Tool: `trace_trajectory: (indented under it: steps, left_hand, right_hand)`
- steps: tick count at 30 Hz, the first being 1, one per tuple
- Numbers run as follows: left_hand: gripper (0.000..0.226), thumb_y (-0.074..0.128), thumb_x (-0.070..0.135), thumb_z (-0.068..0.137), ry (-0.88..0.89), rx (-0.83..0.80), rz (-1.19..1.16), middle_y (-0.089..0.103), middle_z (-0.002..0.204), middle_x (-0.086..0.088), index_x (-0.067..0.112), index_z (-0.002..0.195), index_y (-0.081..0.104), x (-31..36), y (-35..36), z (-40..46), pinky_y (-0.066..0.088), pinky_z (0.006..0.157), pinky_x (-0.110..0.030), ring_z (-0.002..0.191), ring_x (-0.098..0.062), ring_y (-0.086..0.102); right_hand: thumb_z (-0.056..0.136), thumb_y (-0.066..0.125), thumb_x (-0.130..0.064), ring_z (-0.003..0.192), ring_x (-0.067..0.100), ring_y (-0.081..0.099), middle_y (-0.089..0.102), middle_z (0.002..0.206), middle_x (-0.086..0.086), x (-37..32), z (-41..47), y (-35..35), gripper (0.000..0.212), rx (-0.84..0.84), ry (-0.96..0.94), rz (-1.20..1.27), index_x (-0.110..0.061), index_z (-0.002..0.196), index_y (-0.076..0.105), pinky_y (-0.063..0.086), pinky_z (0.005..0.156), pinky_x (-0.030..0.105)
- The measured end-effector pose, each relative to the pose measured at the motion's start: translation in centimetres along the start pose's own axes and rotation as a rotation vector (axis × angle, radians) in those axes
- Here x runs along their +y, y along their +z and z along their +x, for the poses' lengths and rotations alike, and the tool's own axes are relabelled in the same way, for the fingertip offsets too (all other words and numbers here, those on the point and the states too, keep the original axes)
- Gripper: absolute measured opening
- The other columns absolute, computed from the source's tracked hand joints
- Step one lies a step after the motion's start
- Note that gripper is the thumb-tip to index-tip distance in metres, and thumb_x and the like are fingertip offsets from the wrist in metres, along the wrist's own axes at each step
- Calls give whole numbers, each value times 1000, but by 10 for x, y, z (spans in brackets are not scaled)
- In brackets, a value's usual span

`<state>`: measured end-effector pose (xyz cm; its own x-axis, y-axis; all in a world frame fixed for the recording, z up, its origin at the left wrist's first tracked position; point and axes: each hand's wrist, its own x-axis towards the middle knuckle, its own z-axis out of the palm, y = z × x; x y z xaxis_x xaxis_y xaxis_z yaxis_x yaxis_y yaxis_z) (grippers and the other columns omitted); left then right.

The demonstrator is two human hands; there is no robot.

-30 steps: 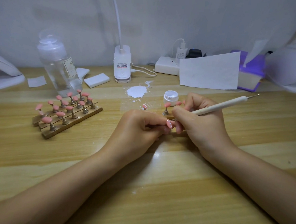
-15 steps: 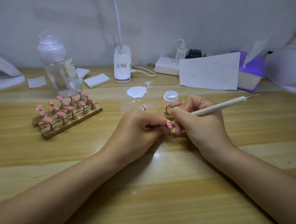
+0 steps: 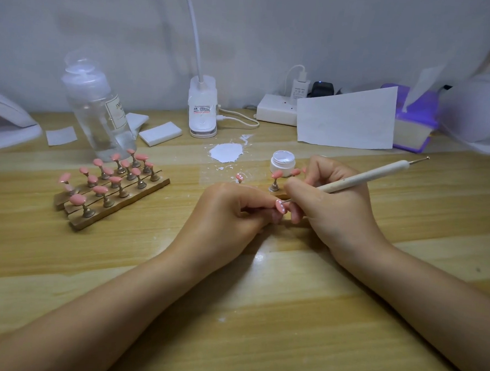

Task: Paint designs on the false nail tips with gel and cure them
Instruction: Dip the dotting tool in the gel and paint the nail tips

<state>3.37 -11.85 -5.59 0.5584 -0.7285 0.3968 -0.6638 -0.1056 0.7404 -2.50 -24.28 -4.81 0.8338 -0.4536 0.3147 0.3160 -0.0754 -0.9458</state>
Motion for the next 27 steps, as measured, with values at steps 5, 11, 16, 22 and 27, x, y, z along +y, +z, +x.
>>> trace_trajectory:
  steps: [5,11,16,22,27]
  left_hand:
    - [31,61,-3,81,9,5,-10,63,66,17,27,78,68,0,0,0,41,63,-9,62,14,52]
    - [23,62,-2,82,-3,9,-4,65,67,10,17,78,73,-2,1,0,43,63,-13,62,12,52]
    - [22,62,-3,82,-4,7,-8,64,66,14,17,78,73,-1,0,0,42,63,-11,62,14,51]
    - [25,62,-5,81,0,9,9,63,65,13,17,78,72,0,0,0,41,62,-10,60,12,52]
    - [21,62,-4,81,1,12,14,64,66,12,14,78,73,0,0,0,41,62,-10,59,14,51]
  right_hand:
    - [78,53,12,32,7,46,42,30,-1,-1,0,0,41,-5,3,11,-11,51,32,46,45,17]
    - [77,53,12,35,10,49,42,31,-1,-2,-1,0,41,-13,6,21,-11,51,32,46,43,16]
    - [77,53,12,36,12,50,42,31,-1,-1,0,1,39,-5,4,23,-10,52,33,46,44,15]
    - [77,52,14,38,12,51,45,35,7,-2,0,1,40,-13,6,47,-10,51,33,47,42,16]
    - [77,53,12,46,16,55,42,31,-1,-1,0,0,41,-8,-1,36,-12,50,32,47,44,17]
